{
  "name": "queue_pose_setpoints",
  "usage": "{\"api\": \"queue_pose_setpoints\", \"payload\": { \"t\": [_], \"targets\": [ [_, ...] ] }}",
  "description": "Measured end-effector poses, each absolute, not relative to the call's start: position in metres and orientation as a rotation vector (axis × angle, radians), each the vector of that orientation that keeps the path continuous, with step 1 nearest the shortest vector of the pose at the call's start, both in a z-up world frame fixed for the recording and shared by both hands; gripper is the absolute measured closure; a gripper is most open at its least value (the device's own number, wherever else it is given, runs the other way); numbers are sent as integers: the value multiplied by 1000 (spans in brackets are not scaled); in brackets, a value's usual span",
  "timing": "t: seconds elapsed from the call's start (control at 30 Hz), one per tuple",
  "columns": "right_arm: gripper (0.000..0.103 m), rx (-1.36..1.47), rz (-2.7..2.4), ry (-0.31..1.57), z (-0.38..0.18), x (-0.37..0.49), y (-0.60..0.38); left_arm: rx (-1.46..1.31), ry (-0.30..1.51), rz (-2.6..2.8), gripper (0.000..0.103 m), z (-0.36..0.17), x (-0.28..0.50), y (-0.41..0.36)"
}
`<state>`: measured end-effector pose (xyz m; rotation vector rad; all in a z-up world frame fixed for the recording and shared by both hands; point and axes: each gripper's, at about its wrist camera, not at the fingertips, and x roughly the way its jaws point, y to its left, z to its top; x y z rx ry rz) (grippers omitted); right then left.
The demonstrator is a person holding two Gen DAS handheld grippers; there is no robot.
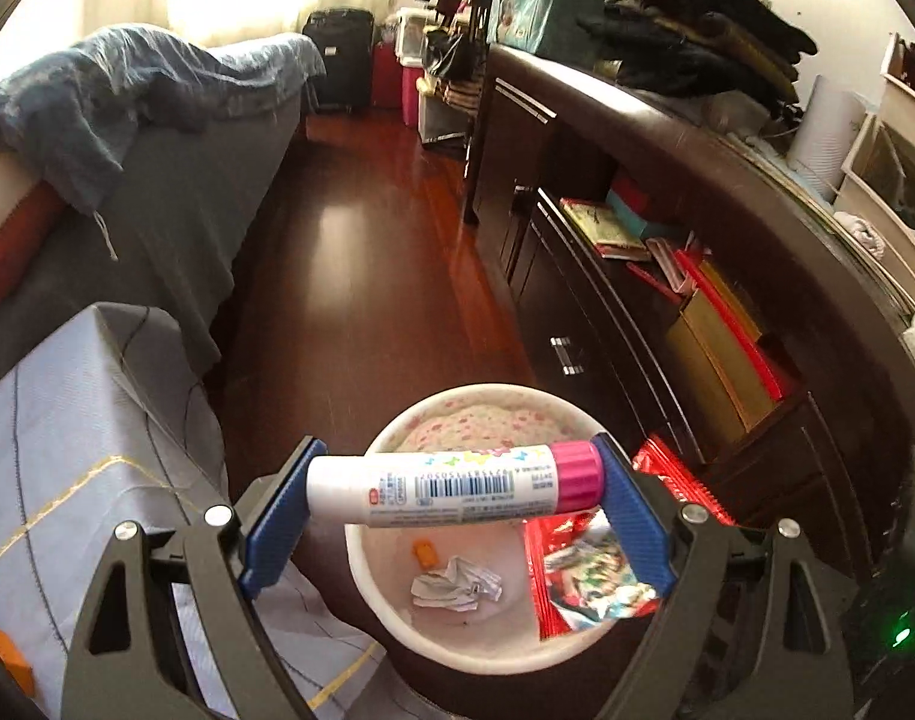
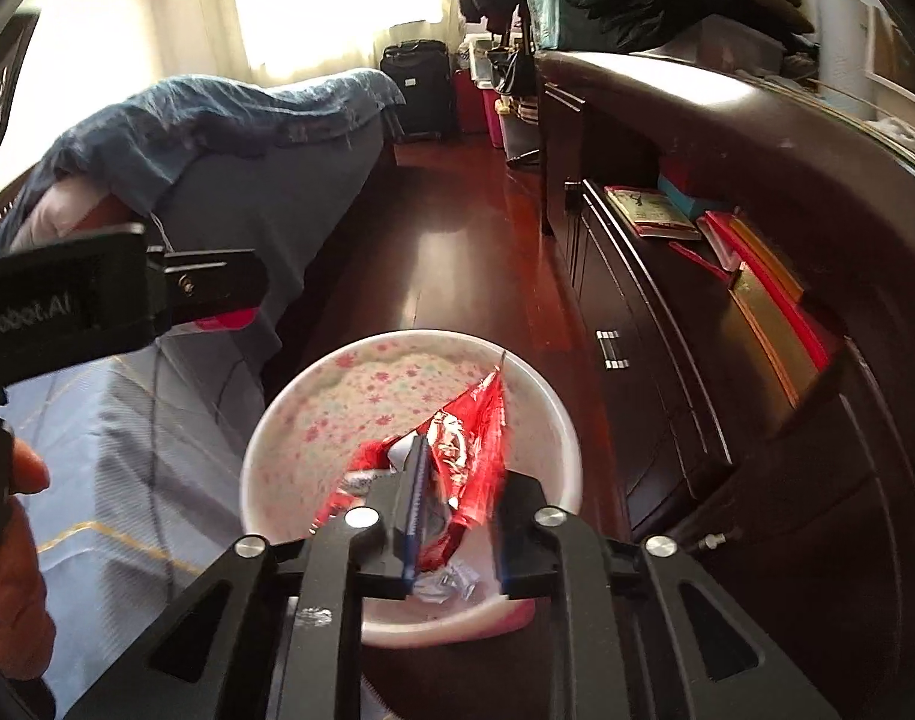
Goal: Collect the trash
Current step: 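Carry both items to the wastebasket and open both tools to drop them, then move both tools back over the table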
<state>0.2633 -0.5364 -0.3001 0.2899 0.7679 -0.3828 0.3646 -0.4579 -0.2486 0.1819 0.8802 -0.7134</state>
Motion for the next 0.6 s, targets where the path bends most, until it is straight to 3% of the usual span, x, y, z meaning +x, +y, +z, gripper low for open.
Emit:
{"api": "queue_pose_setpoints", "payload": {
  "t": [0.1, 0.17, 0.47, 0.6],
  "targets": [
    [52, 297, -386, 761, -306, 267, -536, 152, 894, -718, 12, -250, 371, -455],
    [48, 309, -388, 760, -306, 265, -536, 98, 877, -746, 3, -242, 373, -447],
    [42, 319, -395, 755, -287, 244, -524, 77, 832, -744, 4, -217, 361, -429],
    [33, 323, -337, 743, -268, 236, -506, 126, 766, -623, 4, -199, 343, -391]
  ]
}}
